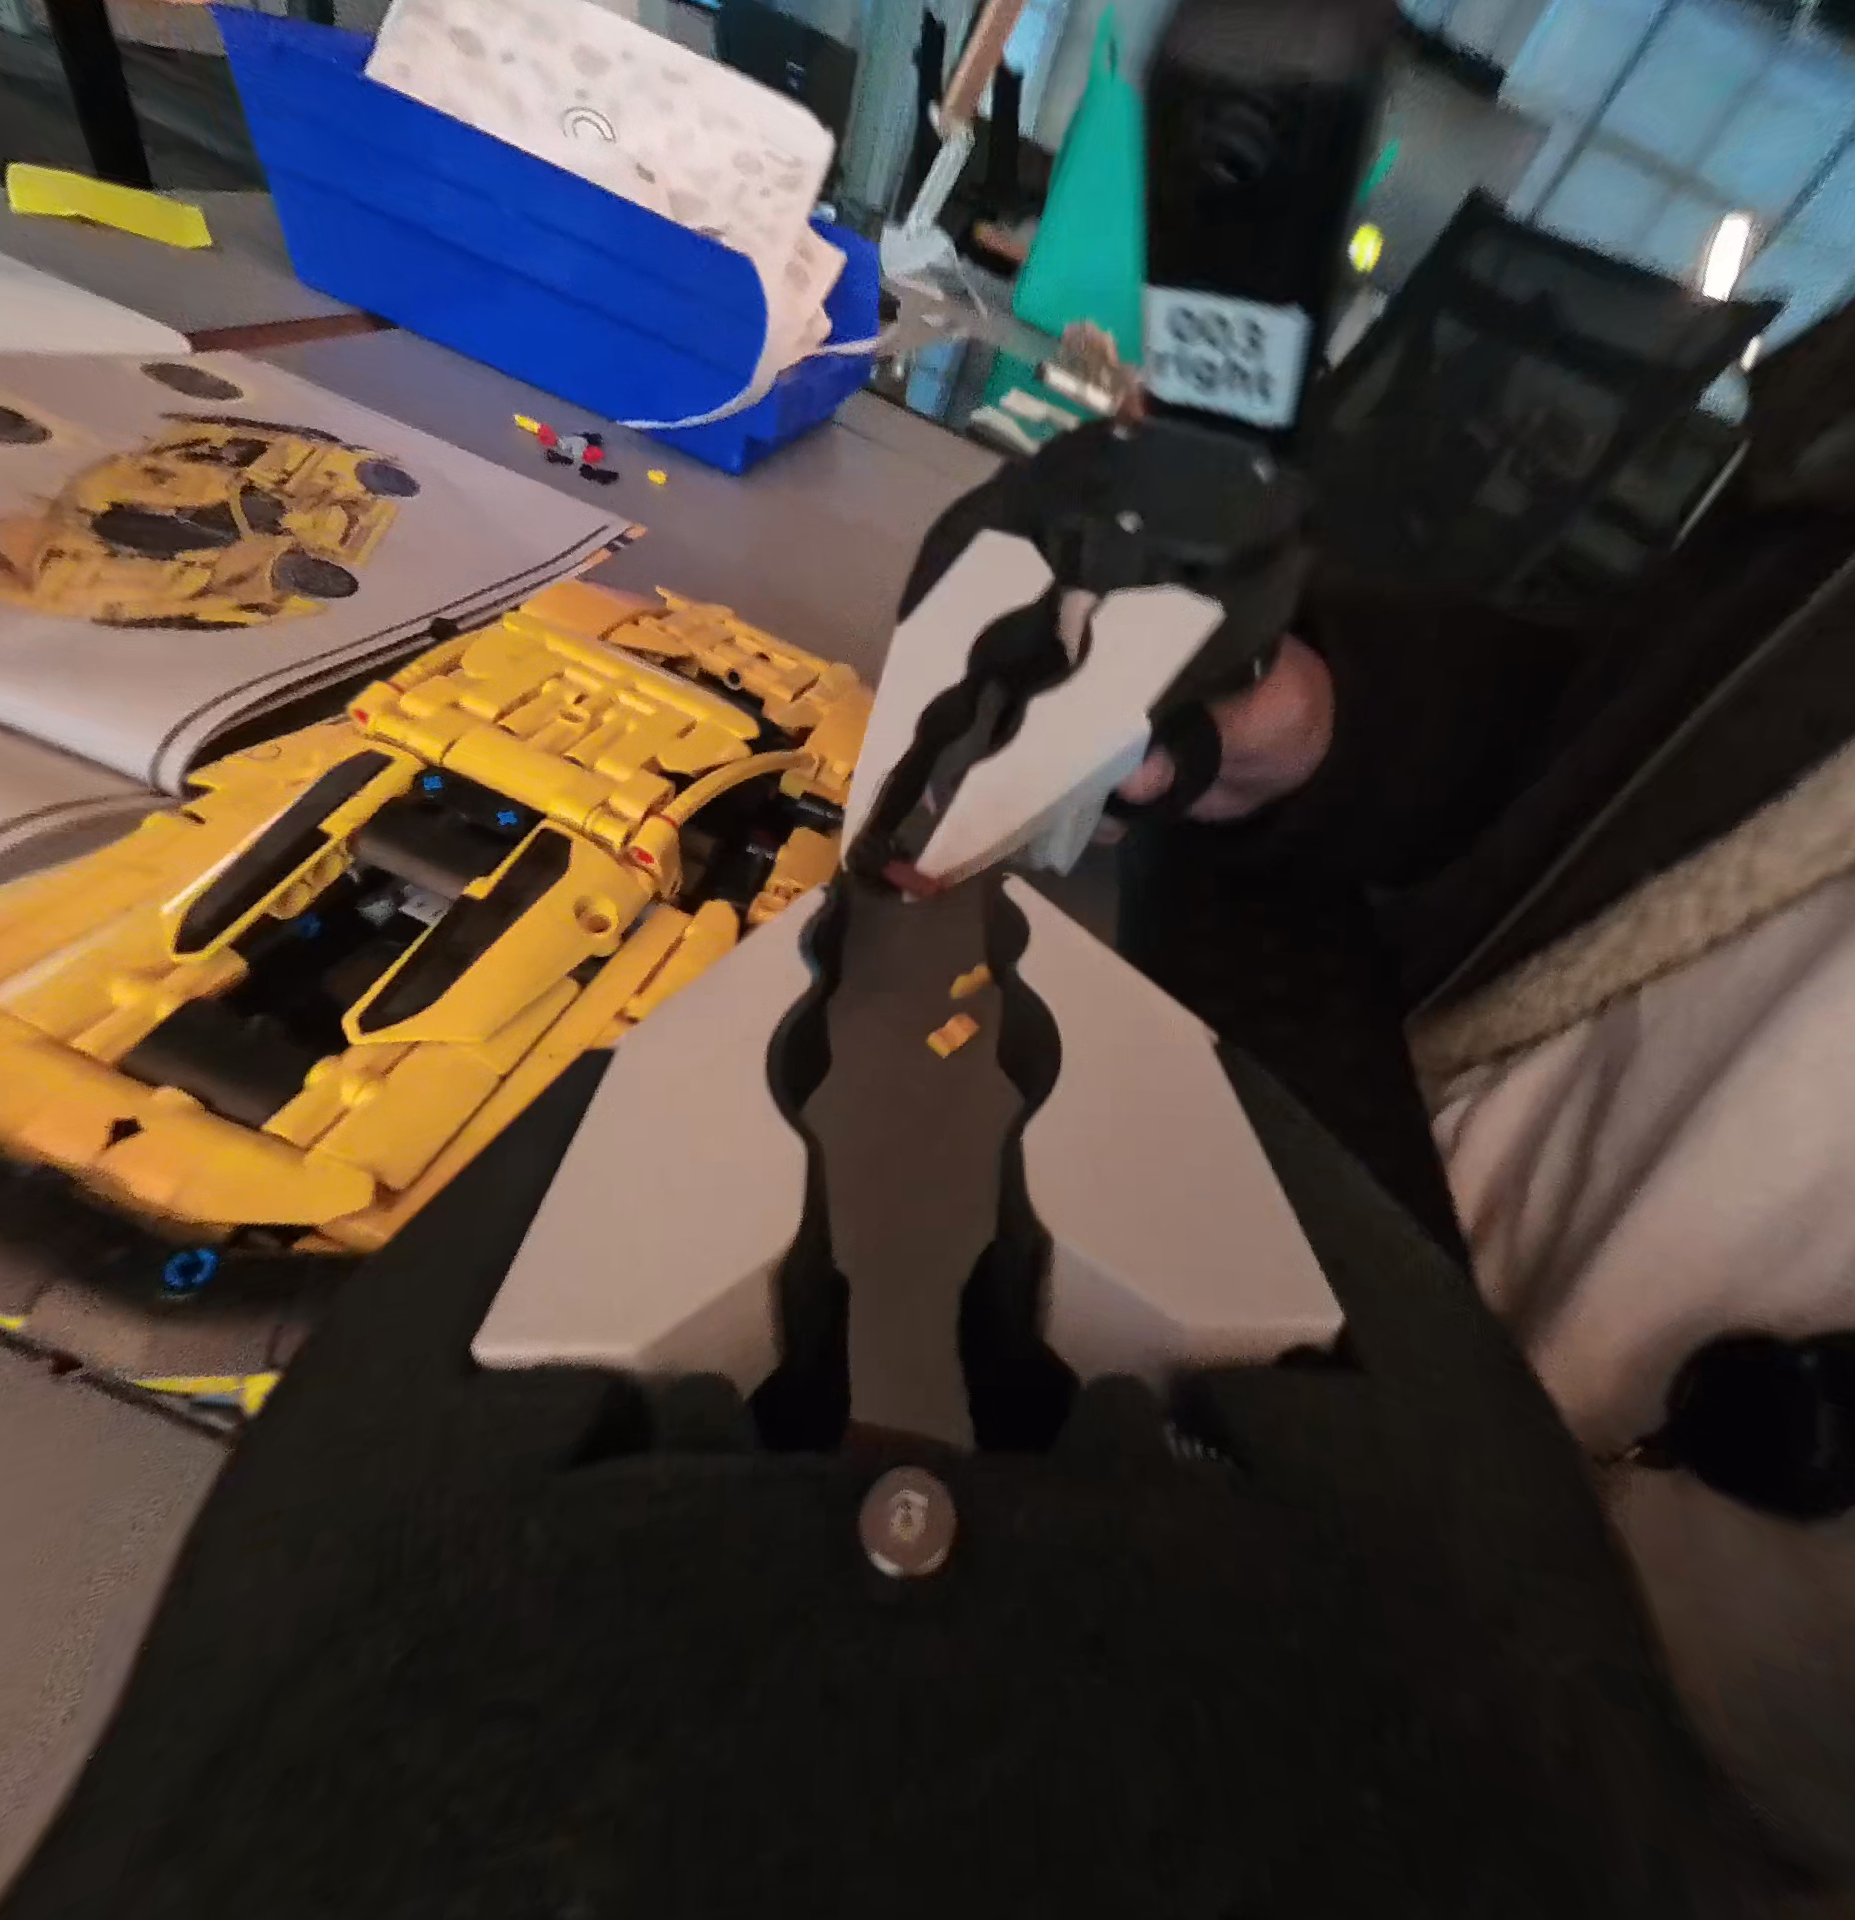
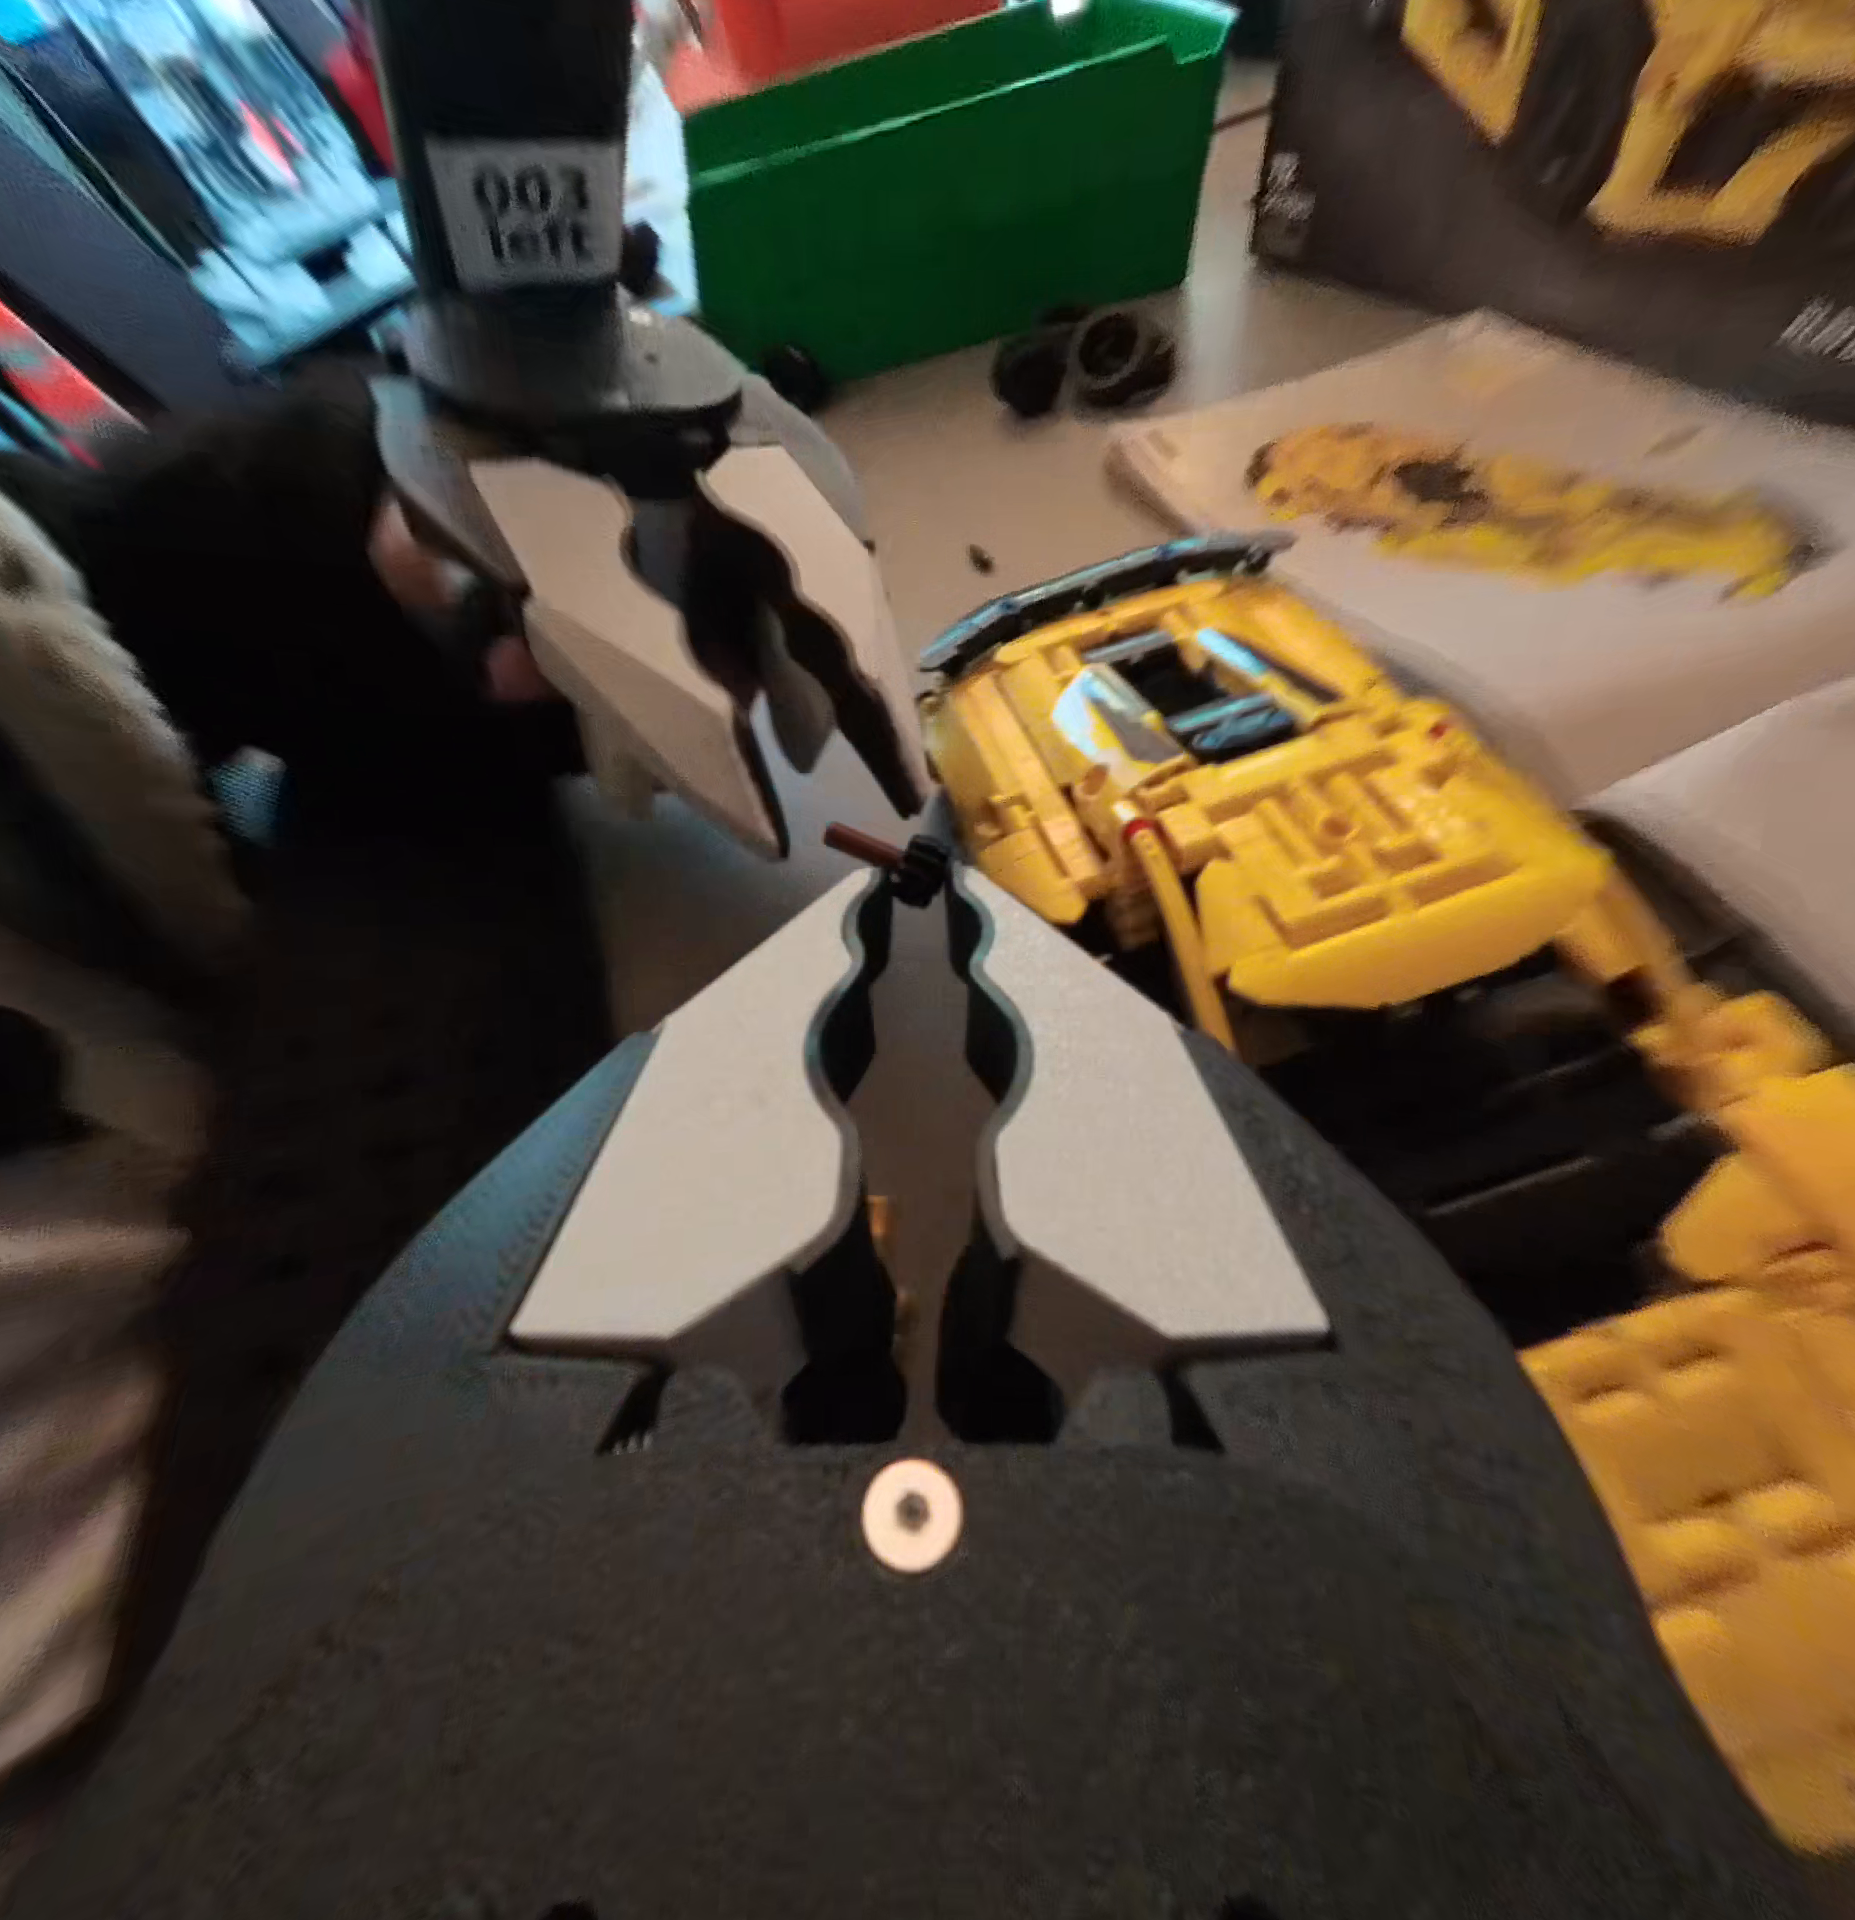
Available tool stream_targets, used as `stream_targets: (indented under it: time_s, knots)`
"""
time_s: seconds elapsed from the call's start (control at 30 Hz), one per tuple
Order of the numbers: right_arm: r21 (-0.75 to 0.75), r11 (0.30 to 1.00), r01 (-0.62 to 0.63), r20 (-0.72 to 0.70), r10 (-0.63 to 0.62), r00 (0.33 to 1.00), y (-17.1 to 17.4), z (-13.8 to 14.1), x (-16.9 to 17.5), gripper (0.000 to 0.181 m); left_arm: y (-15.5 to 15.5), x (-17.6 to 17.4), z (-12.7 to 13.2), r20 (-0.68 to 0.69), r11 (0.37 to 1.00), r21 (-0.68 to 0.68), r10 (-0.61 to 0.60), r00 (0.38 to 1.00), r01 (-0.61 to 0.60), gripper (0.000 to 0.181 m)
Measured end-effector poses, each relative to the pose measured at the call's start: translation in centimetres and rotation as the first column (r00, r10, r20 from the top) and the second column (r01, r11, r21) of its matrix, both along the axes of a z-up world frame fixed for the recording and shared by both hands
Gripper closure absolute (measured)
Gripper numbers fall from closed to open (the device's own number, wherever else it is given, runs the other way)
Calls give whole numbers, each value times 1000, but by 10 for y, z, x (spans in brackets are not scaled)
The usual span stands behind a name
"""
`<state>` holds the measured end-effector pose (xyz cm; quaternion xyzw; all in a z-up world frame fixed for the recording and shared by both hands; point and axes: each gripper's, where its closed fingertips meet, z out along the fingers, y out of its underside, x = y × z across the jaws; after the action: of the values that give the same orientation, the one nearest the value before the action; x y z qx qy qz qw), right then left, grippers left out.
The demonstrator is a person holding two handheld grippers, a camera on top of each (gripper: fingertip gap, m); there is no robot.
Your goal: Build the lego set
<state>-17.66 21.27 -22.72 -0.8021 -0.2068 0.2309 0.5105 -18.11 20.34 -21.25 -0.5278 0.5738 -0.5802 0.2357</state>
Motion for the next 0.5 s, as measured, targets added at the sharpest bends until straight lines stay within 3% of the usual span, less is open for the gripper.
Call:
stream_targets:
  time_s: [0.1, 0.17, 0.37, 0.5]
  knots:
    - [208, 977, 37, 244, -89, 966, 7, 11, 5, 171, 3, 5, 5, -1, 992, -115, 55, 998, -55, 159]
    - [308, 951, 33, 332, -140, 933, 7, 16, 6, 172, 1, 6, 5, -11, 984, -169, 52, 999, -53, 161]
    - [363, 931, -31, 381, -118, 917, 4, 20, 0, 171, -3, 3, 12, 17, 957, -289, 12, 1000, -7, 169]
    - [354, 934, -38, 388, -109, 915, 3, 17, 0, 171, -2, 3, 7, 0, 958, -287, 9, 1000, -9, 175]
